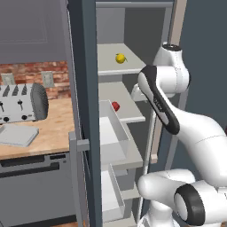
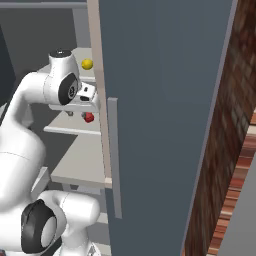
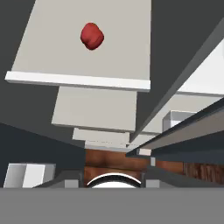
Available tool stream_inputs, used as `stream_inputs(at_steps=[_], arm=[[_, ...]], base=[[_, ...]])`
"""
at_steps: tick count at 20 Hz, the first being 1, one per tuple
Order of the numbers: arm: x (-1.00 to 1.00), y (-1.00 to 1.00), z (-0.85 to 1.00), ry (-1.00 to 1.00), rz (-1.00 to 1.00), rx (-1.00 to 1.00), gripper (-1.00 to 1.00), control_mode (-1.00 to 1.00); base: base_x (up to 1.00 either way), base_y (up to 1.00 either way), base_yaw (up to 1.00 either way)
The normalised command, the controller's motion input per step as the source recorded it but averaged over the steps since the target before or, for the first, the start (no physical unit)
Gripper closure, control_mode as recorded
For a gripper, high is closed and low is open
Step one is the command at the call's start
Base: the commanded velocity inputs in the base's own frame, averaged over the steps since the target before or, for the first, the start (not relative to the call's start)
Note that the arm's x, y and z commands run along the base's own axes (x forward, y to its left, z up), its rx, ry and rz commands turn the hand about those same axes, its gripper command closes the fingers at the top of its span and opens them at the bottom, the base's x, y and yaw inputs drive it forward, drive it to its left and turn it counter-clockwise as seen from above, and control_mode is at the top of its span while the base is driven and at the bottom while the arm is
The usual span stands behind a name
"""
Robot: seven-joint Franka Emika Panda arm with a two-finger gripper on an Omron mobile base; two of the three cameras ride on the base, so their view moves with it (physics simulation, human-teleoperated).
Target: Take the bell pepper and lemon out of the freezer and place them in the tupperware container on the counter. Then put the tupperware containing the vegetables back in the freezer.
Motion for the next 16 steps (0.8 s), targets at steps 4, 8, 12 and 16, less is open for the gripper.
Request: stream_inputs(at_steps=[4,8,12,16], arm=[[-0.18,0.0,0.0,-0.08,0.0,0.0,-1.0,-1.0],[-0.51,0.11,0.02,-0.36,0.0,-0.02,-1.0,-1.0],[-0.47,0.07,0.26,-0.47,0.0,-0.01,-1.0,-1.0],[-0.17,0.02,0.42,-0.3,0.0,0.0,-1.0,-1.0]], base=[[0.0,0.0,0.0],[0.0,0.0,0.0],[0.0,0.0,0.0],[0.0,0.0,0.0]])
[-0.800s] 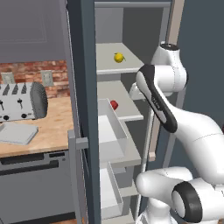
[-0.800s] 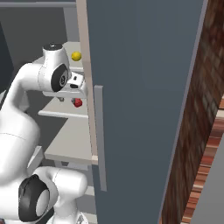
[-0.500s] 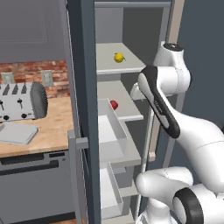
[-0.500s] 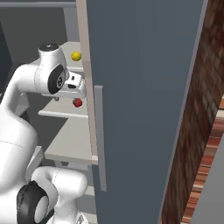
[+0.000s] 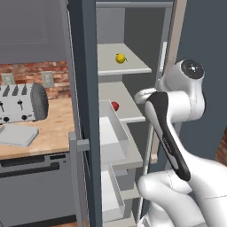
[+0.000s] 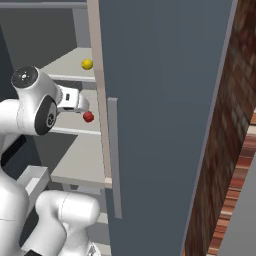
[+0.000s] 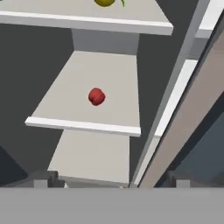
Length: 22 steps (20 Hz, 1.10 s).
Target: Take the bell pepper and lemon out of the freezer and place them in the tupperware container on the counter. Then put the tupperware containing the vegetables back in the freezer.
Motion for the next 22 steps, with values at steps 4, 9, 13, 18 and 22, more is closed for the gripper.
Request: stream_inputs(at_steps=[4,9,13,18,22], arm=[[-0.02,0.0,0.49,-0.18,0.0,0.03,-1.0,-1.0],[0.11,0.07,0.57,-0.03,0.0,0.07,-1.0,-1.0],[0.15,0.2,0.61,0.0,0.0,0.06,-1.0,-1.0],[0.17,0.12,0.54,0.0,0.0,0.02,-1.0,-1.0],[0.35,0.11,0.3,0.01,0.0,0.0,-1.0,-1.0]], base=[[0.0,0.0,0.0],[0.0,0.0,0.0],[0.0,0.0,0.0],[0.0,0.0,0.0],[0.0,0.0,0.0]])
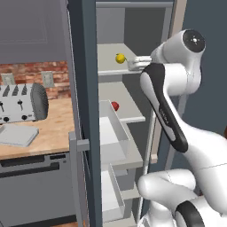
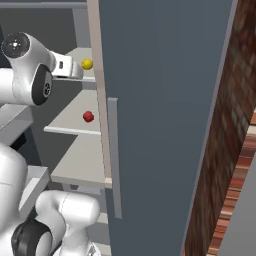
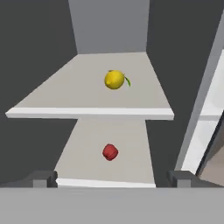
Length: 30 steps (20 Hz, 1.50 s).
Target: Take the bell pepper and lemon out of the freezer and place them in the tupperware container on the counter. Then put the tupperware containing the vegetables back in the freezer.
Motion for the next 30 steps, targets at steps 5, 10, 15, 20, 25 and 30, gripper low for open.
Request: stream_inputs(at_steps=[5,10,15,20,25,30], arm=[[0.52,0.07,0.04,0.07,0.0,0.0,-1.0,-1.0],[0.5,0.02,0.0,0.04,-0.02,0.0,-1.0,-1.0],[0.49,0.11,-0.04,0.0,-0.05,0.0,-1.0,-1.0],[0.45,0.13,-0.12,0.0,-0.09,0.0,-1.0,-1.0],[0.4,0.01,-0.16,0.0,-0.11,0.0,-1.0,-1.0],[0.46,0.0,-0.14,0.0,-0.1,0.0,-1.0,-1.0]], base=[[0.0,0.0,0.0],[0.0,0.0,0.0],[0.0,0.0,0.0],[0.0,0.0,0.0],[0.0,0.0,0.0],[0.0,0.0,0.0]])
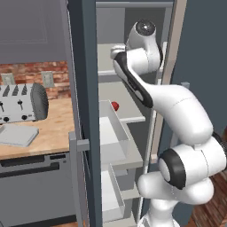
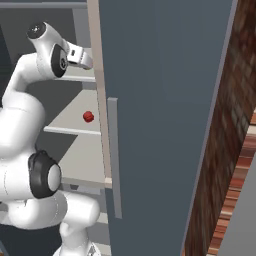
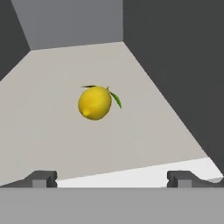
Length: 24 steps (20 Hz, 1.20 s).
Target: Take the bell pepper and lemon out of the freezer and place them in the tupperware container on the counter. Then put the tupperware containing the vegetables back in the freezer.
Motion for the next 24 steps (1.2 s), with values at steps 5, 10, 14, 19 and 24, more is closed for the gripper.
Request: stream_inputs(at_steps=[5,10,14,19,24], arm=[[0.48,0.01,-0.1,0.01,-0.09,0.0,-1.0,-1.0],[0.49,0.01,-0.05,0.02,-0.06,0.0,-1.0,-1.0],[0.46,0.03,-0.03,0.02,-0.04,0.0,-1.0,-1.0],[0.5,0.09,-0.05,0.01,-0.01,0.0,-1.0,-1.0],[0.48,0.12,-0.08,0.02,0.0,0.0,-1.0,-1.0]], base=[[0.0,0.0,0.0],[0.0,0.0,0.0],[0.0,0.0,0.0],[0.0,0.0,0.0],[0.0,0.0,0.0]])
